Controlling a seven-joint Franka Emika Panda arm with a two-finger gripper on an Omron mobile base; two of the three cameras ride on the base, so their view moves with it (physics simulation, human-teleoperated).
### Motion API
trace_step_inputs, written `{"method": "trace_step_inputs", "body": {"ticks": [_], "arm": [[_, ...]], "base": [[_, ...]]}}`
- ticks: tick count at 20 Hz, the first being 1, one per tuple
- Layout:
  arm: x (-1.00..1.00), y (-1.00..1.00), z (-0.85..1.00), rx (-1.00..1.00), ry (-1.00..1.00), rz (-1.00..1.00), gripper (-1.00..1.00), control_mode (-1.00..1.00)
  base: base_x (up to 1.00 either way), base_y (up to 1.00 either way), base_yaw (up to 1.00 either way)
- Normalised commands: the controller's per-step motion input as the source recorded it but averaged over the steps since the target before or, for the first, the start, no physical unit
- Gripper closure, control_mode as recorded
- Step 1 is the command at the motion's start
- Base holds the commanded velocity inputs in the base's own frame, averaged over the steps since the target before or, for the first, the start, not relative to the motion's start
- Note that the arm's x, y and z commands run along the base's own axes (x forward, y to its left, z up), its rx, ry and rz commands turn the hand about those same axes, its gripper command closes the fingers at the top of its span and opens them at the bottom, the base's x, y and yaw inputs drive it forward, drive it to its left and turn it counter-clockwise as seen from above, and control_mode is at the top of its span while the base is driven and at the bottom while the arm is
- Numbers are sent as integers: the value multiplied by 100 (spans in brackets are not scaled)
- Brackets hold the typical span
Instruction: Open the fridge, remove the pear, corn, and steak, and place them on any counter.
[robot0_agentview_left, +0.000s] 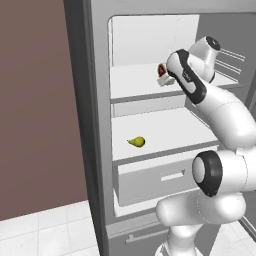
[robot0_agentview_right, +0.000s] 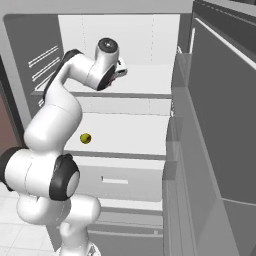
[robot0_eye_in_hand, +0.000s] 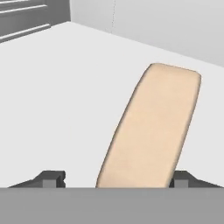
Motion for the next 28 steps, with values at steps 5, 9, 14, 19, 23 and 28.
{"method": "trace_step_inputs", "body": {"ticks": [5, 9, 14, 19, 23, 28], "arm": [[-1, 2, 0, 0, -2, 0, 100, -100], [-27, 0, 0, 0, -8, 0, 100, -100], [-95, -13, 3, 4, -24, 0, 100, -100], [-100, -9, 30, 12, -27, 0, 100, -100], [-100, 0, 65, 11, -3, 0, 100, -100], [-100, 0, 48, 7, 10, 0, 100, -100]], "base": [[0, 0, 0], [0, 0, 0], [0, 0, 0], [0, 0, 0], [0, 0, 0], [0, 0, 0]]}}
